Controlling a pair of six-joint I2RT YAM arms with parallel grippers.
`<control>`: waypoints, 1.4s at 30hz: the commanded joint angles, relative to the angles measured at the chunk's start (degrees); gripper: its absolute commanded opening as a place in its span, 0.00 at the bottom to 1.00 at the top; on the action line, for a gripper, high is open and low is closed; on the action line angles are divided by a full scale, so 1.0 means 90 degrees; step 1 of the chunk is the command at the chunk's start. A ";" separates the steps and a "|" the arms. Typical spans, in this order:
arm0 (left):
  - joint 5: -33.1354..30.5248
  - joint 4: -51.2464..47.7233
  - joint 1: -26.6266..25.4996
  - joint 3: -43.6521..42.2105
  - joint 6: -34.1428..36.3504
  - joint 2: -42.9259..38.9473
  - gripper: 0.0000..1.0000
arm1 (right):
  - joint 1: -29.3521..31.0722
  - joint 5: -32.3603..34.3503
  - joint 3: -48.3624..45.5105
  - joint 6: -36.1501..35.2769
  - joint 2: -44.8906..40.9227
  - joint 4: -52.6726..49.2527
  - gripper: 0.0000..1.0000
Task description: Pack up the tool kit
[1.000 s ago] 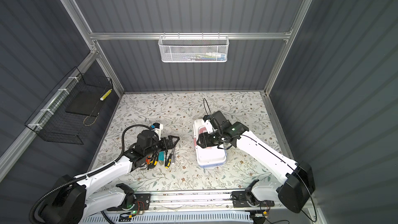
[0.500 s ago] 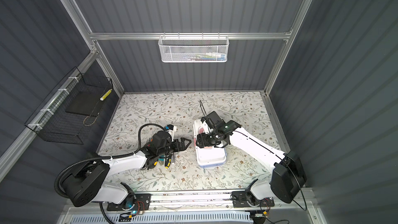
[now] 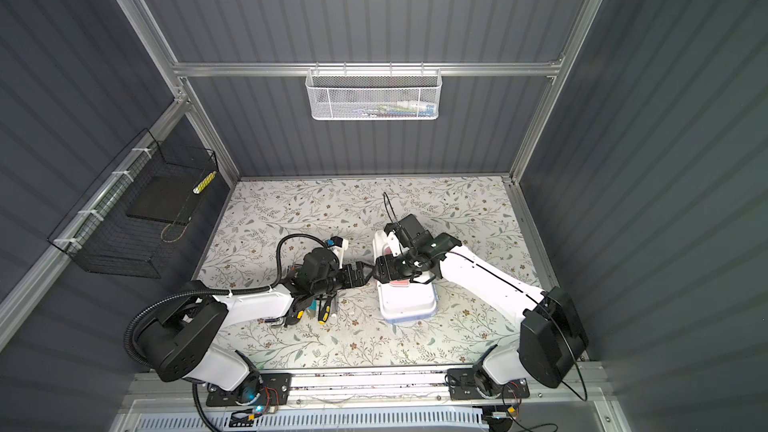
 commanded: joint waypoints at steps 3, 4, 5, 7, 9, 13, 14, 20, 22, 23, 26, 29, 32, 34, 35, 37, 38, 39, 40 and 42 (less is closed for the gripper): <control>0.0021 -0.0082 -0.0069 0.0217 0.0046 0.0087 0.99 | -0.0038 -0.0607 -0.0349 0.0106 -0.0060 0.0310 0.71; 0.0005 -0.0106 -0.0070 0.0226 0.0058 0.0087 0.99 | -0.0067 -0.0630 -0.0400 0.0126 -0.0070 0.0353 0.71; -0.0019 -0.0153 -0.0079 0.0227 0.0066 0.0080 1.00 | -0.0096 -0.0696 -0.0459 0.0139 -0.0085 0.0411 0.71; -0.0039 -0.0201 -0.0085 0.0217 0.0078 0.0088 0.99 | -0.0165 -0.0902 -0.0585 0.0158 -0.0118 0.0561 0.71; -0.0091 -0.0266 -0.0099 0.0207 0.0097 0.0085 1.00 | -0.0226 -0.1251 -0.0731 0.0098 -0.0165 0.0787 0.70; -0.0181 -0.0337 -0.0109 0.0149 0.0127 0.0048 0.99 | -0.0342 -0.2437 -0.1076 -0.0279 -0.0283 0.1457 0.70; -0.0203 -0.0368 -0.0114 0.0138 0.0134 0.0031 0.99 | -0.0401 -0.2813 -0.1196 -0.0290 -0.0318 0.1715 0.70; -0.0363 -0.0788 -0.0119 0.0164 0.0283 -0.0149 0.99 | -0.0550 -0.3658 -0.1379 -0.0437 -0.0375 0.2113 0.69; -0.0470 -0.0919 -0.0114 0.0162 0.0327 -0.0235 1.00 | -0.0629 -0.3955 -0.1478 -0.0341 -0.0390 0.2378 0.69; -0.0513 -0.1002 -0.0114 0.0165 0.0365 -0.0284 0.99 | -0.0659 -0.4112 -0.1539 -0.0269 -0.0407 0.2529 0.68; -0.0666 -0.1269 -0.0115 0.0216 0.0432 -0.0407 1.00 | -0.0787 -0.4510 -0.1732 -0.0042 -0.0496 0.3025 0.67; -0.0765 -0.1412 -0.0120 0.0253 0.0469 -0.0498 0.99 | -0.1025 -0.4842 -0.1955 0.0235 -0.0629 0.3567 0.66; -0.0857 -0.1558 -0.0113 0.0302 0.0510 -0.0536 0.99 | -0.1352 -0.5185 -0.2174 0.0433 -0.0783 0.3989 0.65; -0.0893 -0.1681 -0.0113 0.0343 0.0527 -0.0532 0.99 | -0.1637 -0.5443 -0.2358 0.0541 -0.0910 0.4266 0.64; -0.0917 -0.1731 -0.0118 0.0361 0.0536 -0.0532 0.99 | -0.1778 -0.5535 -0.2474 0.0627 -0.0997 0.4463 0.63; -0.0953 -0.1831 -0.0114 0.0380 0.0552 -0.0563 0.99 | -0.1981 -0.5448 -0.2537 0.0661 -0.1143 0.4433 0.62; -0.0966 -0.1895 -0.0112 0.0391 0.0576 -0.0589 1.00 | -0.2038 -0.5258 -0.2458 0.0519 -0.1215 0.4052 0.62; -0.0989 -0.1962 -0.0114 0.0409 0.0585 -0.0619 0.99 | -0.2041 -0.4880 -0.2278 0.0263 -0.1290 0.3435 0.62; -0.0998 -0.2008 -0.0121 0.0419 0.0610 -0.0642 0.99 | -0.2012 -0.4529 -0.2112 0.0047 -0.1336 0.2854 0.64; -0.1020 -0.2051 -0.0114 0.0422 0.0639 -0.0681 1.00 | -0.1911 -0.3543 -0.1777 -0.0033 -0.1447 0.1949 0.65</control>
